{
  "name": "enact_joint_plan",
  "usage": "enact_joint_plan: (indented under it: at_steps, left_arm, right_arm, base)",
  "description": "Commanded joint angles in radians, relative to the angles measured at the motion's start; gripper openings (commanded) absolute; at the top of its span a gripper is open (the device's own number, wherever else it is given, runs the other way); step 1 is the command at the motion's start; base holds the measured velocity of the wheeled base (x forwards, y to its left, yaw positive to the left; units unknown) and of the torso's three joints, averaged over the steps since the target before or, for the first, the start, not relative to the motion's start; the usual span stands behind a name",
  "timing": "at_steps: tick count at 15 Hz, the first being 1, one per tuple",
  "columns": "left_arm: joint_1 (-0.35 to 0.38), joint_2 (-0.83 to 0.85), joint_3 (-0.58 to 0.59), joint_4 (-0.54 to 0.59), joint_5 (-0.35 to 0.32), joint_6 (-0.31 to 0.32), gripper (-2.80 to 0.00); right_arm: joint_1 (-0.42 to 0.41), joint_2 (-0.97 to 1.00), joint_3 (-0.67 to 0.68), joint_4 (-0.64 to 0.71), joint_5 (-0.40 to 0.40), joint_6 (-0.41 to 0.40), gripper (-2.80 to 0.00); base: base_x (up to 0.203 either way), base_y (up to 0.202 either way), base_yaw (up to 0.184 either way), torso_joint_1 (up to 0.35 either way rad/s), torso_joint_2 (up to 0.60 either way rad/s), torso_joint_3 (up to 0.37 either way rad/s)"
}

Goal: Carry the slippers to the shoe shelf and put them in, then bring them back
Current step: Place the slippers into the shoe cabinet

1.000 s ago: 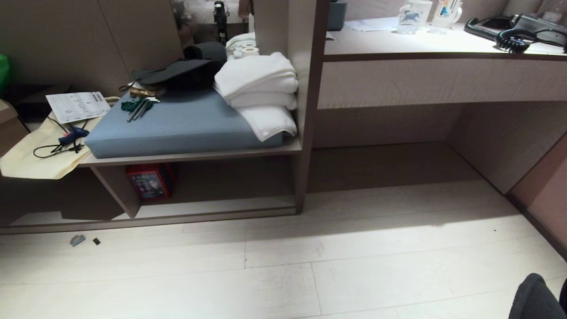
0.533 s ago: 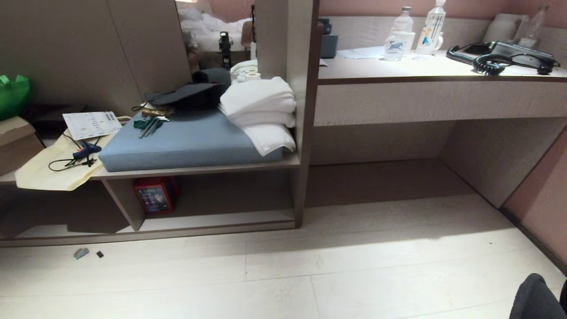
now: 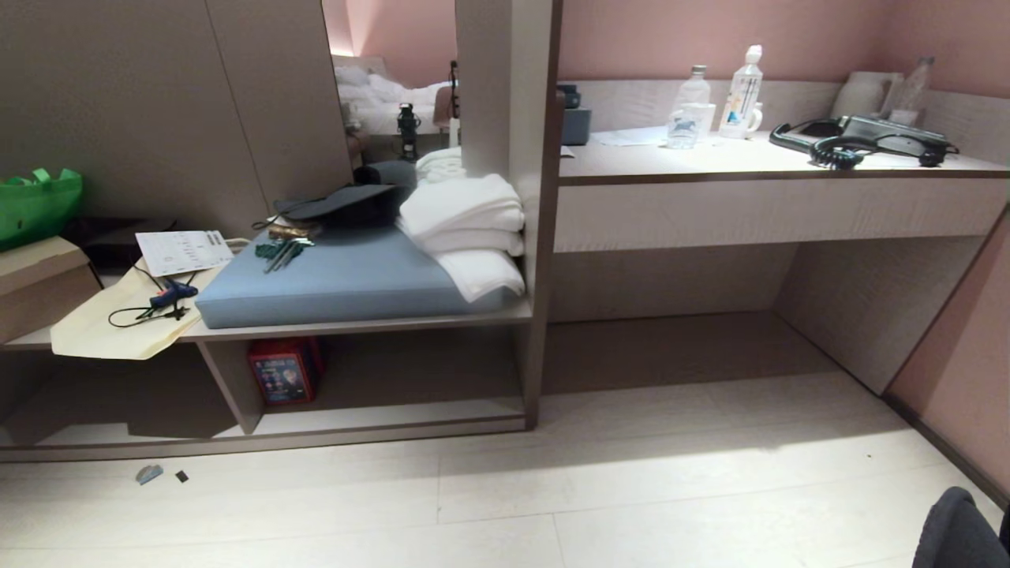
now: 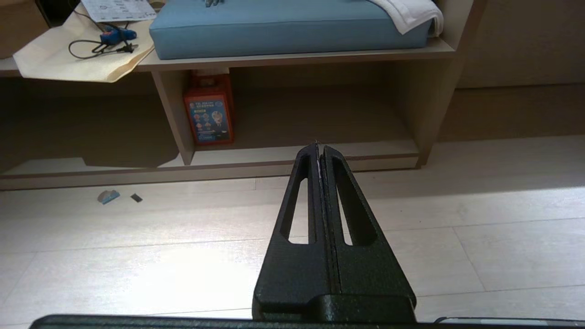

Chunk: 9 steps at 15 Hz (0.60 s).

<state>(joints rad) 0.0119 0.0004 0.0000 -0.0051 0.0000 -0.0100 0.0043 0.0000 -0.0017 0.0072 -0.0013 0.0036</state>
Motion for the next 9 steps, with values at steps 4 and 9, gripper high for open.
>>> enact_joint_plan:
  at_steps: [4, 9]
  left_arm:
    - [0.000, 0.000, 0.000, -0.001, 0.000, 0.000, -2.80]
    - [0.000, 0.000, 0.000, -0.001, 0.000, -0.002, -2.80]
  right_arm:
    - [0.000, 0.002, 0.000, -0.001, 0.000, 0.001, -2.80]
    - [0.000, 0.002, 0.002, -0.001, -0.002, -0.002, -2.80]
  base:
    - [0.000, 0.000, 0.000, 0.001, 0.00, 0.017]
    - [0.000, 0.000, 0.000, 0.000, 0.00, 0.000]
